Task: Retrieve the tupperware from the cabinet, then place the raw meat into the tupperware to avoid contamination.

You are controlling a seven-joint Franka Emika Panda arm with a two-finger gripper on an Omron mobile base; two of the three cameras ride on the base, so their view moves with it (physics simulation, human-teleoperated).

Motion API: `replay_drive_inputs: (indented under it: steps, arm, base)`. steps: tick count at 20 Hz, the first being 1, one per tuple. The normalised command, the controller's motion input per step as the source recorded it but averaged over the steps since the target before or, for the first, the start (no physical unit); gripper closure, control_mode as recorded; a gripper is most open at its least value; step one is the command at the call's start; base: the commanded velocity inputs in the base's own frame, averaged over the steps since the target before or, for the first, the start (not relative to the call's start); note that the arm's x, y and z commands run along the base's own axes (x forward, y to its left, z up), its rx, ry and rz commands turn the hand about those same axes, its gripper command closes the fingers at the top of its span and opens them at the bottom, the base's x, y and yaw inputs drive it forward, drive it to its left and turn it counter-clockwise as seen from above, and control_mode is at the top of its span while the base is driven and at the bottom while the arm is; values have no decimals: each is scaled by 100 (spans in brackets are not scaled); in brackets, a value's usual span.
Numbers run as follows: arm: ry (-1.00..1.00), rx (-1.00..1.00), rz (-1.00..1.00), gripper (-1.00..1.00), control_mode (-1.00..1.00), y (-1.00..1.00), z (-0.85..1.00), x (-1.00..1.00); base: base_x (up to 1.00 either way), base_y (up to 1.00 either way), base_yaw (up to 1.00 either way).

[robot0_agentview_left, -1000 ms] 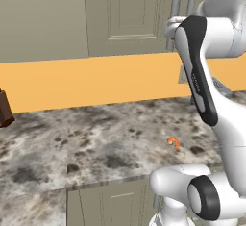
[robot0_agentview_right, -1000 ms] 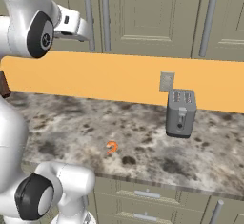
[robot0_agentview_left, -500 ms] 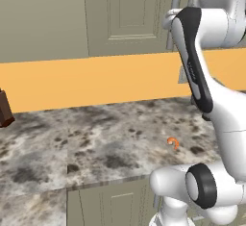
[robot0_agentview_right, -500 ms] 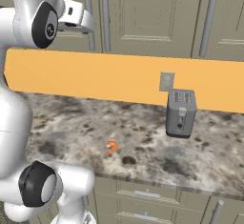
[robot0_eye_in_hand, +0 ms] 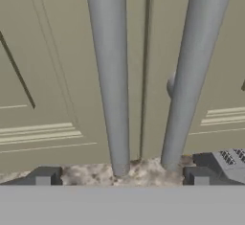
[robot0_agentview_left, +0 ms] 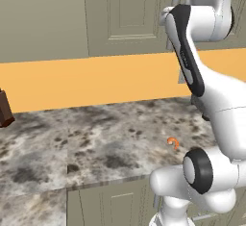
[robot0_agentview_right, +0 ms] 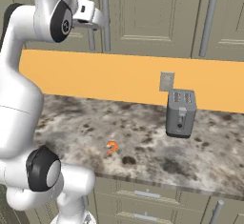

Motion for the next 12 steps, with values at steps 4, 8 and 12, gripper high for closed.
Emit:
replay_drive_inputs:
  steps: [4,8,12]
  arm:
    - [0,0,-4,-100,-100,0,-9,49]
    - [-3,0,-3,-100,-100,0,-12,45]
    - [-4,0,-1,-100,-100,-5,-22,48]
  base:
    - [0,0,0]
    - [0,0,0]
    - [0,0,0]
